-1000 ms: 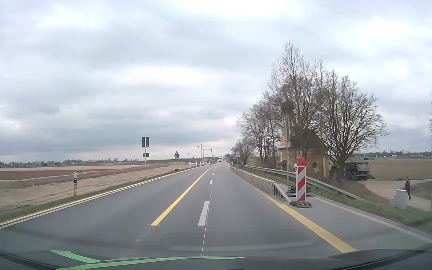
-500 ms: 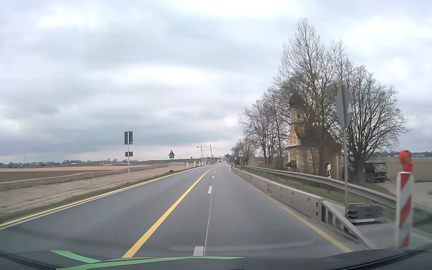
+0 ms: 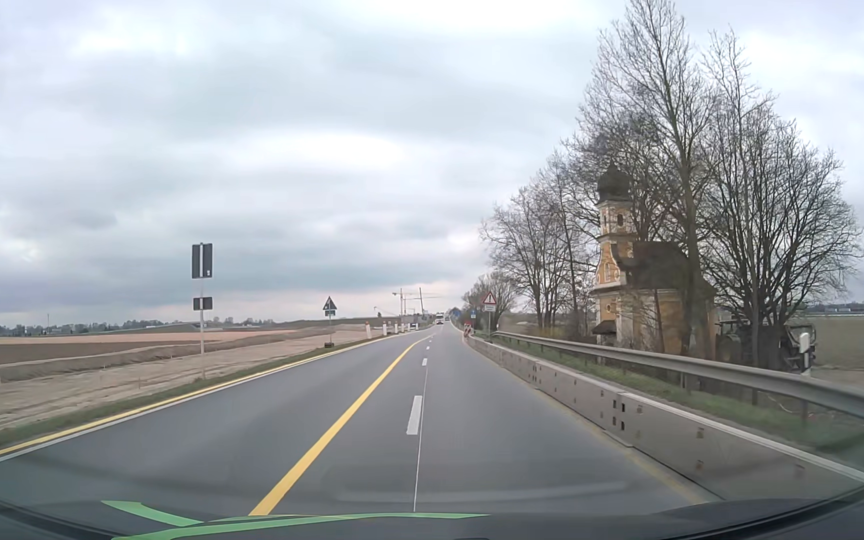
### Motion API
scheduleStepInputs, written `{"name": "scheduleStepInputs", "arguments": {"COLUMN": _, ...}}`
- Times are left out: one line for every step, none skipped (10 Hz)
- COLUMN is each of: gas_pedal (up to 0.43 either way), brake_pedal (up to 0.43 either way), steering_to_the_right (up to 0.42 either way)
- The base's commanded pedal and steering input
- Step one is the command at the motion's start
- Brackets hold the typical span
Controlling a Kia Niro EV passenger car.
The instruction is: Follow the waypoints while adhering to traffic rules and regulations
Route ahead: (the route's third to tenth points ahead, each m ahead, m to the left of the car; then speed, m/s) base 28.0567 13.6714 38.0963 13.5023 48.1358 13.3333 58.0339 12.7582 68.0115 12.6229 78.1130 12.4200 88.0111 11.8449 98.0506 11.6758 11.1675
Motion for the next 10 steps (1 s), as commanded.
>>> {"name": "scheduleStepInputs", "arguments": {"gas_pedal": 0.098, "brake_pedal": 0.0, "steering_to_the_right": 0.001}}
{"name": "scheduleStepInputs", "arguments": {"gas_pedal": 0.098, "brake_pedal": 0.0, "steering_to_the_right": 0.001}}
{"name": "scheduleStepInputs", "arguments": {"gas_pedal": 0.098, "brake_pedal": 0.0, "steering_to_the_right": 0.001}}
{"name": "scheduleStepInputs", "arguments": {"gas_pedal": 0.098, "brake_pedal": 0.0, "steering_to_the_right": 0.002}}
{"name": "scheduleStepInputs", "arguments": {"gas_pedal": 0.098, "brake_pedal": 0.0, "steering_to_the_right": 0.003}}
{"name": "scheduleStepInputs", "arguments": {"gas_pedal": 0.098, "brake_pedal": 0.0, "steering_to_the_right": 0.004}}
{"name": "scheduleStepInputs", "arguments": {"gas_pedal": 0.098, "brake_pedal": 0.0, "steering_to_the_right": 0.004}}
{"name": "scheduleStepInputs", "arguments": {"gas_pedal": 0.098, "brake_pedal": 0.0, "steering_to_the_right": 0.004}}
{"name": "scheduleStepInputs", "arguments": {"gas_pedal": 0.098, "brake_pedal": 0.0, "steering_to_the_right": 0.004}}
{"name": "scheduleStepInputs", "arguments": {"gas_pedal": 0.098, "brake_pedal": 0.0, "steering_to_the_right": 0.004}}
